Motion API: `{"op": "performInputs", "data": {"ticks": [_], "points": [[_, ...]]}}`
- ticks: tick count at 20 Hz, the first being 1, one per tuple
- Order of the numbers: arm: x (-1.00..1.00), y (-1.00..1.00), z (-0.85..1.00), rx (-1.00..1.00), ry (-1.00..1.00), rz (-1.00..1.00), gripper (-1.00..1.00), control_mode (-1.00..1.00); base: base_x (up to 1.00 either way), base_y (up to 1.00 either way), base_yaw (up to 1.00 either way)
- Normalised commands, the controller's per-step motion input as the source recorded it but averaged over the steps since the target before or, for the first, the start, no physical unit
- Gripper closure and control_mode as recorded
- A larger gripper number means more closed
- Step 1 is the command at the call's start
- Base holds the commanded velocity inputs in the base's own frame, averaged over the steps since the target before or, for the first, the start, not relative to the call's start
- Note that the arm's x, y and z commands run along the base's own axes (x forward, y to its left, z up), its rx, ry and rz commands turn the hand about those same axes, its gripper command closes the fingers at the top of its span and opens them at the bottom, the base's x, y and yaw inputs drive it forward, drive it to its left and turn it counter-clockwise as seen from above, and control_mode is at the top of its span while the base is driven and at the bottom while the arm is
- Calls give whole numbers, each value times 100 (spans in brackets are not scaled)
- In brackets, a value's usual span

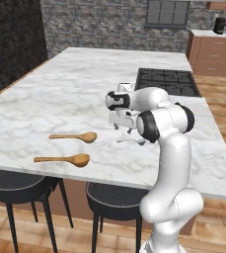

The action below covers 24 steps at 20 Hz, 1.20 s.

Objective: Pick up the metallic utensils from the counter and place them in the open drawer. Make sure not to pick up any wooden utensils.

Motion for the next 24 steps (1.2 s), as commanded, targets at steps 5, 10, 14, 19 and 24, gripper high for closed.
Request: {"op": "performInputs", "data": {"ticks": [5,10,14,19,24], "points": [[0,0,0,-42,17,-14,-100,-100,0,0,0],[0,-9,-2,-27,11,-31,-100,-100,0,0,0],[2,-23,-21,-2,1,-34,-100,-100,0,0,0],[4,-20,-2,2,-8,-36,-100,-100,0,0,0],[0,0,20,-11,-13,-22,-100,-100,0,0,0]]}}
